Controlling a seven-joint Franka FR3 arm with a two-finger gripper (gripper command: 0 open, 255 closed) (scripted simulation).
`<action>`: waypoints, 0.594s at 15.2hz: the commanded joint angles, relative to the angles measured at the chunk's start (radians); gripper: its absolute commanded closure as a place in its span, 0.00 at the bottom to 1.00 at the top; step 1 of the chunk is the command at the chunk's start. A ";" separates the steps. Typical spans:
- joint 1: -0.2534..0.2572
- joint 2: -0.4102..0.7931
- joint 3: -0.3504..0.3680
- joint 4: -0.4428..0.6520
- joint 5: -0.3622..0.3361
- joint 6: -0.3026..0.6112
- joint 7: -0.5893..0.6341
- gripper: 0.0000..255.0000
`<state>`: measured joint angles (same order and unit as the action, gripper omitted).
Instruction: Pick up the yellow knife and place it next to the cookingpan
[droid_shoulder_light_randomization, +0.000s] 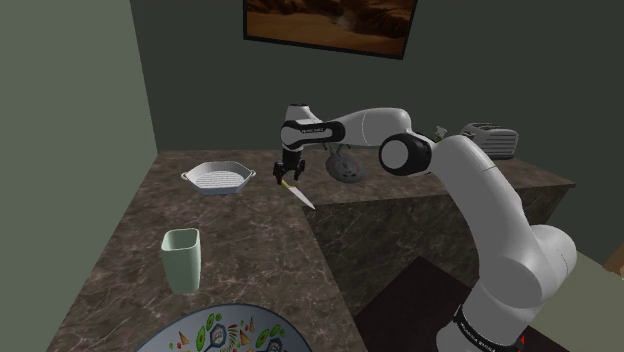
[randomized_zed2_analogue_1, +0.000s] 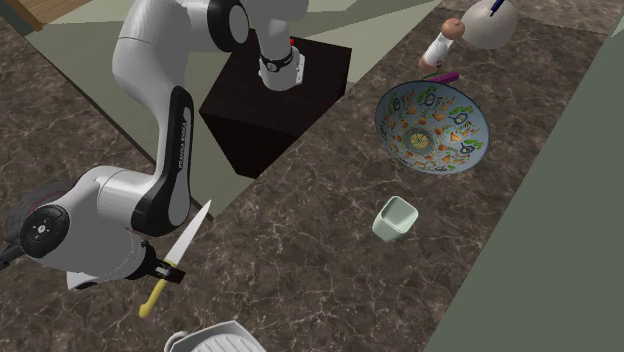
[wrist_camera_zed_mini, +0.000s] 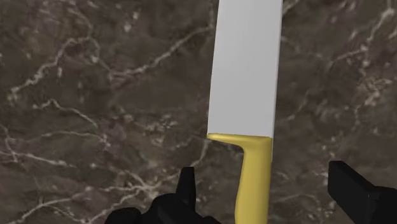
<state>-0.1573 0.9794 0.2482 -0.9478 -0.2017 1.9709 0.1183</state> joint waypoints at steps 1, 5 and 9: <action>0.000 0.000 0.000 0.000 0.000 0.000 0.000 0.00; -0.001 -0.044 0.005 0.023 0.006 -0.067 -0.004 0.00; -0.001 -0.053 0.007 0.034 0.008 -0.086 -0.005 0.00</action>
<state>-0.1574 0.9281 0.2547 -0.9137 -0.1939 1.8870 0.1140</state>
